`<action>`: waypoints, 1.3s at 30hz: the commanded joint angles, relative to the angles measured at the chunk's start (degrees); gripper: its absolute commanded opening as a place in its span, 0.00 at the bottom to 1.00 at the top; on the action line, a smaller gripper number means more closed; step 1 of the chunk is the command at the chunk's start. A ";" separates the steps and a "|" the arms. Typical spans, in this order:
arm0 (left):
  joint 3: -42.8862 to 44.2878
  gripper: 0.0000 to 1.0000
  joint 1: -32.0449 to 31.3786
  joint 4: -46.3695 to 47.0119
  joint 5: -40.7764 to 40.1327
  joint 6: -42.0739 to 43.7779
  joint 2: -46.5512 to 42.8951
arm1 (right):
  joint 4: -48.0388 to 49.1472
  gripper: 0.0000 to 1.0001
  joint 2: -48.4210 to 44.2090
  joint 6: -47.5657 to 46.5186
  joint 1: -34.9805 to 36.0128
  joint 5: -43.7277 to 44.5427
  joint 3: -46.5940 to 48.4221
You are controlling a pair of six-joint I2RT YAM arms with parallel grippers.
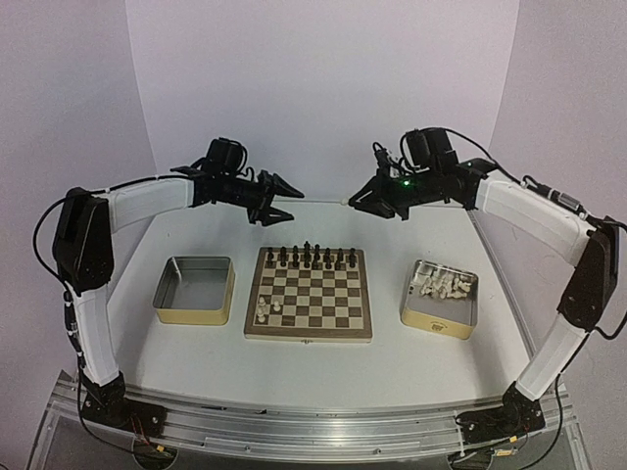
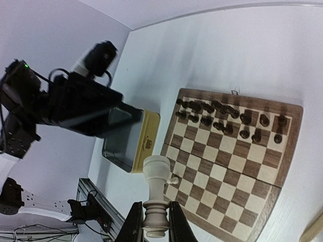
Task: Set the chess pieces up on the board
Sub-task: Place the chess piece on the chessboard.
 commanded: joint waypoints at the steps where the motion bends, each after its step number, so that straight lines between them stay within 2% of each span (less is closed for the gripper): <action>1: 8.42 0.57 2.00 -19.87 -10.21 13.29 -4.88 | -26.10 0.00 6.22 -6.26 1.55 2.62 10.33; 4: 13.02 0.57 2.77 -27.90 -16.17 17.39 -4.85 | -36.81 0.00 10.92 -8.27 4.26 6.73 19.43; 9: 15.62 0.56 3.91 -36.86 -27.63 21.16 -5.85 | -53.71 0.00 22.50 -10.62 9.97 12.47 36.49; 13: 15.09 0.56 4.85 -39.51 -32.33 22.40 -7.30 | -63.39 0.00 30.73 -12.17 14.86 17.52 50.05; 15: 14.78 0.56 5.04 -39.98 -33.96 22.80 -8.02 | -65.95 0.00 33.90 -12.56 17.45 18.97 53.19; 24: 11.83 0.55 5.23 -40.33 -36.65 22.94 -10.26 | -66.84 0.00 38.94 -11.59 24.45 22.49 54.01; 34: 8.73 0.55 5.23 -39.08 -35.61 22.80 -11.91 | -68.83 0.00 41.45 -9.78 25.38 23.86 53.25; 39: 6.93 0.54 5.23 -38.44 -35.39 22.77 -13.09 | -70.70 0.00 41.35 -9.19 25.25 26.50 49.73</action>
